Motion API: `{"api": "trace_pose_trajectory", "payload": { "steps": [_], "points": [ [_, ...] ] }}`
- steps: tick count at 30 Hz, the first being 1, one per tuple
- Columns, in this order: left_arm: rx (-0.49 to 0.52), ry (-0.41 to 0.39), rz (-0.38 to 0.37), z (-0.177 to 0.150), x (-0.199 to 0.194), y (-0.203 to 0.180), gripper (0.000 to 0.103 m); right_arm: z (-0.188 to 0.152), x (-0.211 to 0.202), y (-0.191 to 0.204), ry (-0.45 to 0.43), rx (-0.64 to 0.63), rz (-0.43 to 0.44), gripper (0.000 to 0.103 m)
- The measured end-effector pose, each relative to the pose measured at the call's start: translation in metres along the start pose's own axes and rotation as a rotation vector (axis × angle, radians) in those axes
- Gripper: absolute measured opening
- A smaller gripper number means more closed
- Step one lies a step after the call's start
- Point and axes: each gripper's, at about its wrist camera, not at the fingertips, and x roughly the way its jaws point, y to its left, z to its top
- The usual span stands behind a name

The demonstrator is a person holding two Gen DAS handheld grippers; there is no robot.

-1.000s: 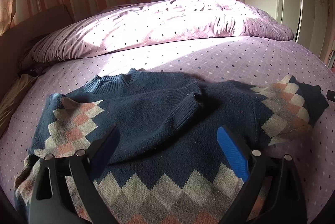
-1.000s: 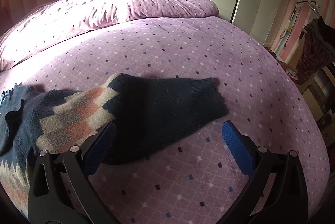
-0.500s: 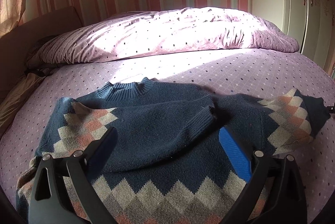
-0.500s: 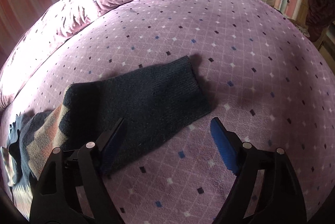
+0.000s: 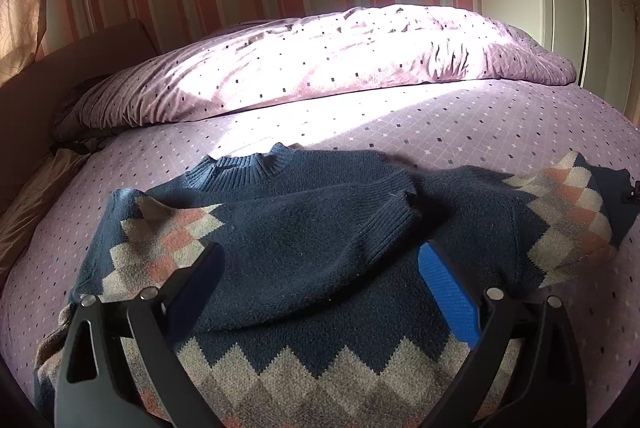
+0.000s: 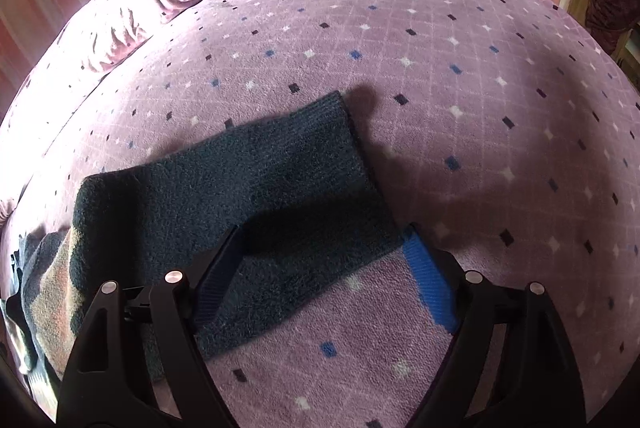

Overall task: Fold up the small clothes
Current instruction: 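Open the left tool to release the sleeve while the right tool reaches the other cuff, then grasp the other sleeve cuff with the right tool and fold it across the body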

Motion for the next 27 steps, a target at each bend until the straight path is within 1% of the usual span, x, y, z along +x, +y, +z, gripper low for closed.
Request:
{"api": "trace_pose_trajectory", "payload": {
  "steps": [2, 3, 4, 10, 14, 18, 21, 27],
  "points": [
    [0.002, -0.001, 0.005, 0.000, 0.001, 0.001, 0.098, 0.002, -0.001, 0.007, -0.016, -0.023, -0.002, 0.063],
    [-0.002, -0.002, 0.007, 0.000, 0.001, 0.003, 0.098, 0.002, -0.003, 0.010, -0.036, -0.032, -0.010, 0.038],
    [-0.005, -0.002, 0.006, 0.000, 0.001, 0.004, 0.098, 0.003, -0.008, 0.013, -0.060, -0.042, -0.032, 0.015],
    [-0.012, 0.001, 0.013, 0.000, 0.000, 0.010, 0.098, 0.004, -0.027, 0.017, -0.092, -0.075, -0.014, 0.012],
    [-0.013, -0.002, 0.015, 0.002, -0.006, 0.015, 0.098, 0.008, -0.047, 0.031, -0.143, -0.114, -0.021, 0.012],
    [-0.015, -0.009, 0.019, 0.005, -0.015, 0.023, 0.098, 0.003, -0.075, 0.057, -0.195, -0.201, -0.051, 0.012],
    [-0.021, -0.008, 0.027, 0.006, -0.021, 0.035, 0.098, -0.003, -0.091, 0.085, -0.221, -0.280, -0.069, 0.012],
    [-0.038, -0.003, 0.050, 0.010, -0.031, 0.066, 0.098, -0.019, -0.118, 0.138, -0.259, -0.355, -0.061, 0.011]
  ]
}}
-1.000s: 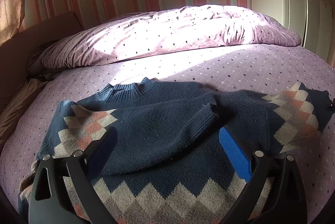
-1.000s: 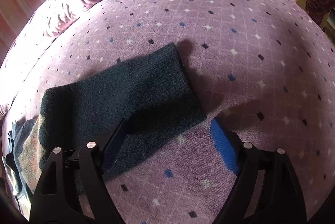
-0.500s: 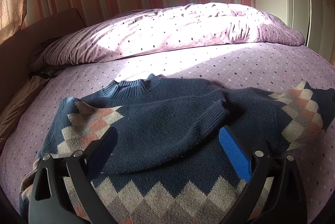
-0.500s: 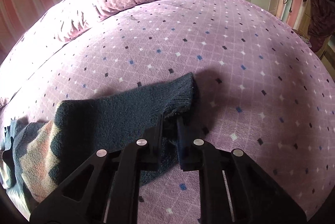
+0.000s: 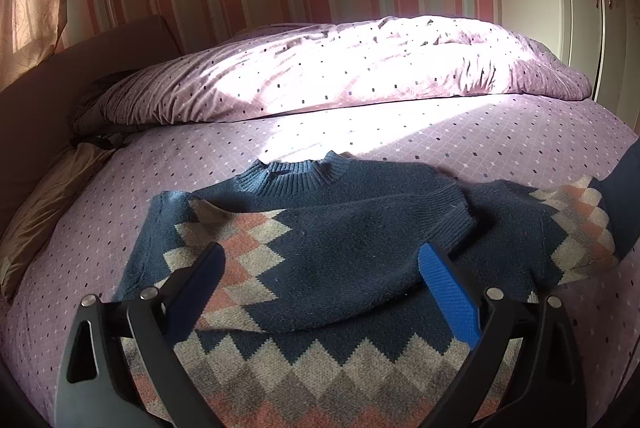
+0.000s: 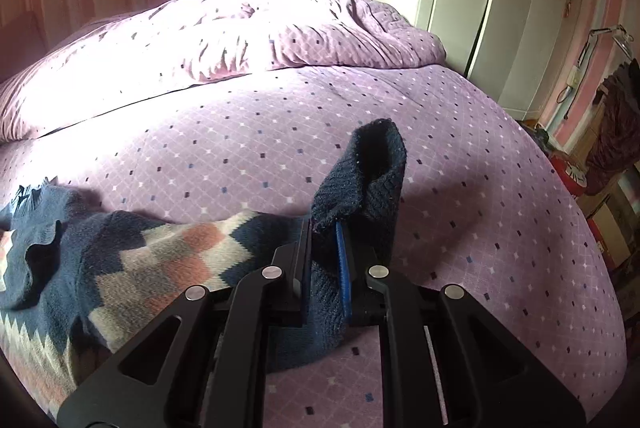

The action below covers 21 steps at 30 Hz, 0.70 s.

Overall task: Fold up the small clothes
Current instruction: 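Grasp the other sleeve cuff with the right tool and fold it across the body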

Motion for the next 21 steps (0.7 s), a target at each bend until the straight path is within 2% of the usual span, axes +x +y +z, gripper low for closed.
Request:
{"api": "trace_pose_trajectory", "payload": {
  "steps": [10, 21],
  "points": [
    [-0.039, -0.024, 0.041, 0.011, -0.016, 0.070, 0.098, 0.003, -0.048, 0.128, -0.061, -0.152, 0.068, 0.011],
    [-0.100, -0.037, 0.096, 0.010, -0.030, 0.157, 0.098, 0.003, -0.109, 0.241, -0.138, -0.164, 0.141, 0.011]
  ]
}}
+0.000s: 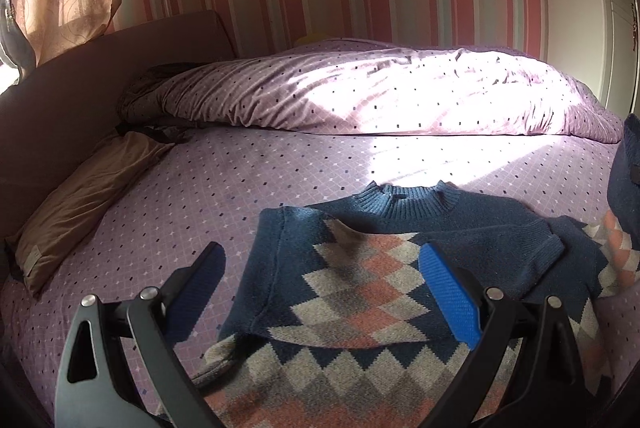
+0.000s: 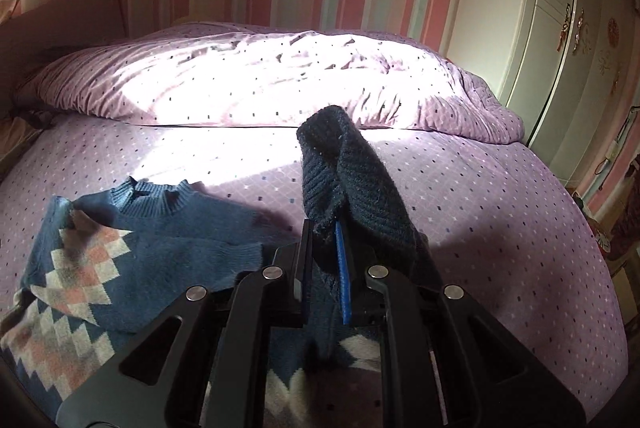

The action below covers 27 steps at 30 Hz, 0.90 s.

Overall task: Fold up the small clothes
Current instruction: 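Grasp the other sleeve cuff with the right tool and fold it across the body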

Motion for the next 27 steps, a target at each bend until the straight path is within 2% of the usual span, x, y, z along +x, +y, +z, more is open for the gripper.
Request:
{"api": "trace_pose_trajectory", "payload": {
  "steps": [16, 27],
  "points": [
    [-0.069, -0.003, 0.072, -0.006, -0.004, 0.110, 0.098, 0.006, -0.025, 0.145, -0.002, -0.019, 0.153, 0.008],
    [-0.102, 0.003, 0.104, -0.011, 0.005, 0.164, 0.098, 0.004, -0.008, 0.235, 0.037, -0.087, 0.217, 0.008]
  ]
}}
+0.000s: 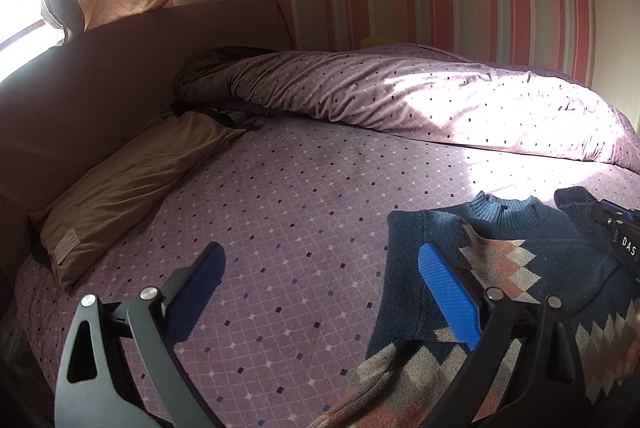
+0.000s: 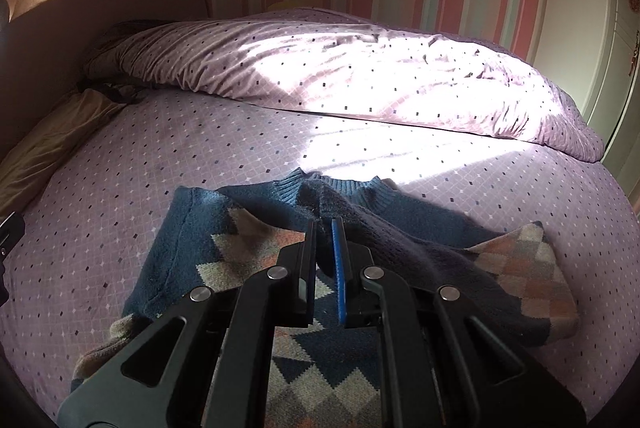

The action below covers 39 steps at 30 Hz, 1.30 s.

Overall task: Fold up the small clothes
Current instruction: 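Grasp the other sleeve cuff with the right tool and fold it across the body, then release the sleeve from the right tool and smooth the folded sweater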

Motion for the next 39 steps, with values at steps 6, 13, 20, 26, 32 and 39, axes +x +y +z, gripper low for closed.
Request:
{"api": "trace_pose_trajectory", "payload": {
  "steps": [6, 13, 20, 26, 32, 39],
  "points": [
    [-0.017, 0.012, 0.015, -0.004, 0.011, 0.027, 0.098, 0.009, 0.018, 0.069, 0.001, -0.058, 0.064, 0.008],
    [-0.028, 0.044, 0.030, -0.013, 0.028, 0.051, 0.098, 0.003, 0.053, 0.138, 0.057, -0.077, 0.130, 0.008],
    [-0.004, 0.058, 0.012, -0.020, 0.033, 0.039, 0.098, -0.025, 0.065, 0.125, 0.095, -0.018, 0.216, 0.073],
    [0.019, 0.067, -0.018, -0.022, 0.031, 0.005, 0.098, -0.020, 0.044, 0.031, 0.061, -0.019, 0.073, 0.073],
    [0.053, 0.074, -0.073, -0.027, 0.022, -0.047, 0.098, -0.035, 0.047, -0.064, 0.104, 0.035, -0.011, 0.075],
    [0.073, 0.098, -0.186, -0.032, 0.029, -0.107, 0.098, -0.062, 0.056, -0.117, 0.154, 0.113, -0.028, 0.081]
  ]
}}
